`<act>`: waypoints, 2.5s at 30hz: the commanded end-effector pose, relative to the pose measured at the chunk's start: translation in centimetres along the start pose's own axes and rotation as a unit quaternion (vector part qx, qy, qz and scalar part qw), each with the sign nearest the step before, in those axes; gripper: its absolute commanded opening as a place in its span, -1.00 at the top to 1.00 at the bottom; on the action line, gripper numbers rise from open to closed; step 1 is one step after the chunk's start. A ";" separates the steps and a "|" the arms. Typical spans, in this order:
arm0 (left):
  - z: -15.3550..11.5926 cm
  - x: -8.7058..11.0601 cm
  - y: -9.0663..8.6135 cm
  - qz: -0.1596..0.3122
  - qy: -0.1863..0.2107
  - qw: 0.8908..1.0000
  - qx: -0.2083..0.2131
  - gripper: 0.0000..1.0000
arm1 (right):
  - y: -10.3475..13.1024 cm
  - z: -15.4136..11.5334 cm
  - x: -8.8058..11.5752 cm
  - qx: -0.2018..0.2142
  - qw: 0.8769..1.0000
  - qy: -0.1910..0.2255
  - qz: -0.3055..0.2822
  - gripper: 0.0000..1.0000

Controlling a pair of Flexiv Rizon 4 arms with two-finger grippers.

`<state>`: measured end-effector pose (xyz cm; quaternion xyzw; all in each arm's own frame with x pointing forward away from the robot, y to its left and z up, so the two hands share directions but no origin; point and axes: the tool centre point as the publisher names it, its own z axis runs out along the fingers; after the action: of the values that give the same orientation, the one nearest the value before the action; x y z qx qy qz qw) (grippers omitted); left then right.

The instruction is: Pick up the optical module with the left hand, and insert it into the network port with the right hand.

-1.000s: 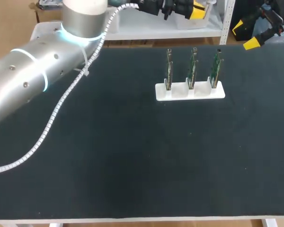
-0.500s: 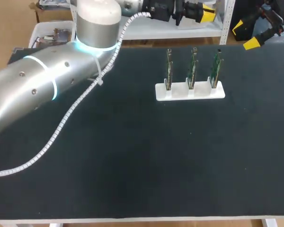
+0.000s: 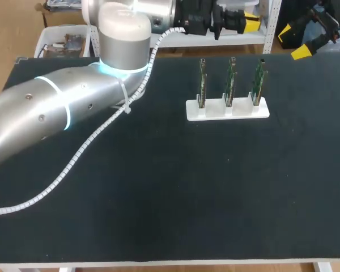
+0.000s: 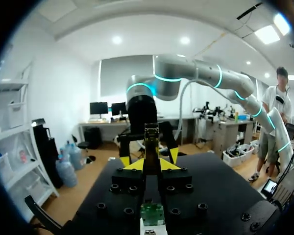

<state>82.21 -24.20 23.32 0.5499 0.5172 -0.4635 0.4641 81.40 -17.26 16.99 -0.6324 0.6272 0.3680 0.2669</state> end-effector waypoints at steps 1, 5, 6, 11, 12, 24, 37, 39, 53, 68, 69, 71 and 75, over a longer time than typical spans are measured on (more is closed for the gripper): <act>0.3 0.4 -0.7 0.004 -0.005 1.000 -0.026 1.00 | -0.8 -0.2 0.0 -0.134 0.991 0.000 0.000 -1.00; 1.1 0.4 -0.6 0.005 -0.012 1.000 -0.020 1.00 | -0.8 -0.2 0.0 -0.134 0.991 0.000 0.000 -1.00; 1.4 0.3 -0.7 0.007 -0.009 1.000 -0.017 1.00 | -0.8 -0.2 0.0 -0.134 0.991 0.000 0.000 -1.00; 2.4 0.1 -0.6 0.015 -0.004 1.000 0.000 1.00 | -0.8 -0.2 0.0 -0.134 0.991 0.000 0.000 -1.00; 2.5 0.1 -0.6 0.015 -0.003 1.000 0.001 1.00 | -0.8 -0.2 0.0 -0.134 0.991 0.000 0.000 -1.00; 3.0 0.2 -0.3 0.016 -0.004 1.000 0.011 1.00 | -0.8 -0.2 0.0 -0.134 0.991 0.000 0.000 -1.00; 3.3 0.6 0.3 0.016 -0.005 1.000 0.014 1.00 | -0.8 -0.2 0.0 -0.134 0.991 0.000 0.000 -1.00; 3.4 0.6 0.5 0.016 -0.005 1.000 0.013 1.00 | -0.8 -0.2 0.0 -0.134 0.991 0.000 0.000 -1.00; 3.9 0.8 0.5 0.009 -0.005 1.000 0.021 1.00 | -0.8 -0.2 0.0 -0.134 0.991 0.000 0.000 -1.00; 3.9 0.5 0.8 0.013 -0.004 1.000 0.019 1.00 | -0.8 -0.2 0.0 -0.134 0.991 0.000 0.000 -1.00; 3.9 0.5 0.9 0.012 0.000 1.000 0.018 1.00 | -0.8 -0.2 0.0 -0.134 0.991 0.000 0.000 -1.00; 4.0 0.6 0.9 0.011 0.001 1.000 0.018 1.00 | -0.8 -0.2 0.0 -0.134 0.991 0.000 0.000 -1.00; 3.9 0.7 1.0 0.005 -0.003 1.000 0.017 1.00 | -0.8 -0.2 0.0 -0.134 0.991 0.000 0.000 -1.00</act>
<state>82.39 -27.70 22.15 0.5572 0.5072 -0.4666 0.4632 81.40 -17.26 16.99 -0.6324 0.6272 0.3680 0.2669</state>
